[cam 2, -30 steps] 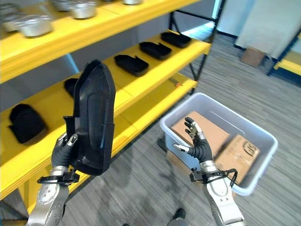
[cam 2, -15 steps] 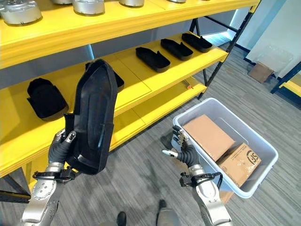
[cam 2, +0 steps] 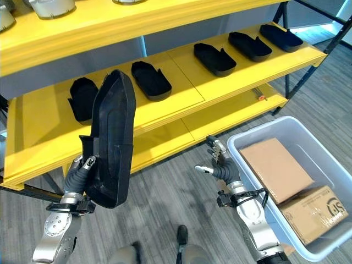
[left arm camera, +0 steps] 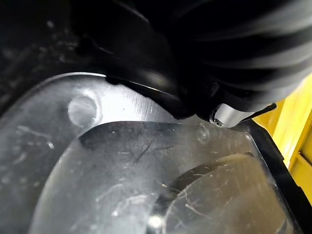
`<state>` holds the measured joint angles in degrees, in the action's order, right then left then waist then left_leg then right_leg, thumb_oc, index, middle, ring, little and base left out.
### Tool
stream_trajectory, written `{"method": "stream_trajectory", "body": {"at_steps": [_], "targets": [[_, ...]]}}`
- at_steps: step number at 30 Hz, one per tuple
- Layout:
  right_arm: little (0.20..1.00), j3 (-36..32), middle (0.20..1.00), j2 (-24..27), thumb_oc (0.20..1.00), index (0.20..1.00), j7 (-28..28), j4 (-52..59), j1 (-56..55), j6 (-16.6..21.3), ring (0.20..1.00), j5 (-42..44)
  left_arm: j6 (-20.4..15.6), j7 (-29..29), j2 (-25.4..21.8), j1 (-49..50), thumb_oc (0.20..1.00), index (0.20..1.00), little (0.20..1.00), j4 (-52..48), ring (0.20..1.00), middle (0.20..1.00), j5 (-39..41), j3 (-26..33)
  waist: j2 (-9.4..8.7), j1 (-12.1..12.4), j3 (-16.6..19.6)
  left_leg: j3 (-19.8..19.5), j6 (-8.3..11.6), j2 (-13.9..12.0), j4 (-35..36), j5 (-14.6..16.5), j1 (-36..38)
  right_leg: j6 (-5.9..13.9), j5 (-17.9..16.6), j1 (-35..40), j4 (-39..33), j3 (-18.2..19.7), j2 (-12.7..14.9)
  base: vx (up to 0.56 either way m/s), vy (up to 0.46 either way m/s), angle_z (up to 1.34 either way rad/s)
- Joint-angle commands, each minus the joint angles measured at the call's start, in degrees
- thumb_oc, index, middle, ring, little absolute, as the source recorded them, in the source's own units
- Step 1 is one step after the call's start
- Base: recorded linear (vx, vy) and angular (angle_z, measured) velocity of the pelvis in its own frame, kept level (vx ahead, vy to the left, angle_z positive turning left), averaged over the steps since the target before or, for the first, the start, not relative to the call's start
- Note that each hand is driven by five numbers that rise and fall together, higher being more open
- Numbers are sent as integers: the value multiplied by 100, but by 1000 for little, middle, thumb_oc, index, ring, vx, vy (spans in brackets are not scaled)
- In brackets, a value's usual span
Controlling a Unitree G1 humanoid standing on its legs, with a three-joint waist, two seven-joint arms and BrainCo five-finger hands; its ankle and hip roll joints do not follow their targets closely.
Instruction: Move parts from the plastic box to the shelf.
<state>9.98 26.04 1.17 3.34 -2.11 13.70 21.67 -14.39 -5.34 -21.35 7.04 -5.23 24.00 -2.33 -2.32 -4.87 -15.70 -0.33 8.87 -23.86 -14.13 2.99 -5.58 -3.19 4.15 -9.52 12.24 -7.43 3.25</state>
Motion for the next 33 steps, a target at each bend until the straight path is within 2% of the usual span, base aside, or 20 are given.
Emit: {"method": "stream_trajectory", "body": {"at_steps": [1,2,3,4,5,6,7,11,16,21,23,33], "targets": [[1000,60,1000,165,1000,1000,322,10,11,380,1000,-34,-419,-184,-127,-207,200,200,200,-477,200,200,163,144,302,-68,487,393,-119,-312,1512,-2095,410,825,542,-542,1514,271,538,-46,337,65],[1000,26,1000,183,1000,1000,382,0,34,382,1000,-85,-422,-210,-119,-328,200,200,200,-441,200,200,199,89,379,-88,479,558,35,-394,1674,-2237,425,885,624,-626,1713,218,635,-46,312,67],[1000,-4,1000,187,1000,1000,433,-26,45,375,1000,-133,-436,-213,-116,-426,200,200,200,-423,200,200,224,43,455,-91,473,701,144,-416,1767,-2240,434,943,699,-668,1890,166,738,-26,210,49],[1000,-4,1000,201,1000,1000,437,-8,36,393,1000,-139,-445,-172,-91,-420,200,200,200,-429,200,200,258,7,514,-79,473,747,156,-397,1841,-2021,492,993,765,-699,2043,159,786,-16,235,79],[1000,3,1000,178,1000,1000,460,-23,71,402,1000,-172,-456,-187,-106,-479,200,200,200,-434,200,200,282,0,557,-33,459,609,281,-412,1906,-2123,497,1020,732,-770,2092,215,795,-5,306,64],[1000,-78,1000,156,1000,1000,507,15,49,415,1000,-240,-436,-126,-117,-486,200,200,200,-540,200,200,334,-12,582,20,446,429,231,-243,1899,-1783,437,1119,657,-741,2077,185,972,8,308,54],[1000,-112,1000,130,1000,1000,524,18,6,419,1000,-259,-439,-137,-132,-503,200,200,200,-561,200,200,326,1,566,10,454,547,241,-231,1896,-1685,435,1153,635,-690,2039,133,1054,39,284,35],[1000,-183,1000,-53,1000,1000,475,71,-123,409,1000,-80,-485,-140,-260,-562,200,200,200,-571,200,200,266,-13,462,69,437,452,193,56,1638,-1317,353,1363,338,-229,1467,62,1354,73,204,57],[1000,-219,1000,-76,1000,1000,383,171,-250,346,1000,-192,-526,-212,-375,-598,200,200,200,-555,200,200,206,121,244,146,387,257,88,448,841,-728,-20,1501,0,254,727,-14,1664,68,159,3],[1000,-126,1000,-112,1000,1000,268,129,-301,269,1000,-125,-563,-436,-466,-996,200,200,200,-258,200,200,35,19,27,174,361,102,55,771,283,-360,-365,1542,-152,612,246,-124,1846,55,114,15],[1000,-20,1000,-134,1000,1000,239,99,-250,216,1000,-73,-499,-714,-429,-1419,200,200,200,307,200,200,-122,-157,-101,166,357,79,40,844,25,-245,-564,1564,-208,697,120,-135,1887,66,92,7],[1000,284,1000,-119,1000,1000,224,106,40,128,1000,14,-427,-1479,-580,-2679,200,200,200,1463,200,200,-186,-278,-318,124,252,84,60,800,-187,-219,-814,1589,-264,567,88,-39,1826,7,11,-1]]}}
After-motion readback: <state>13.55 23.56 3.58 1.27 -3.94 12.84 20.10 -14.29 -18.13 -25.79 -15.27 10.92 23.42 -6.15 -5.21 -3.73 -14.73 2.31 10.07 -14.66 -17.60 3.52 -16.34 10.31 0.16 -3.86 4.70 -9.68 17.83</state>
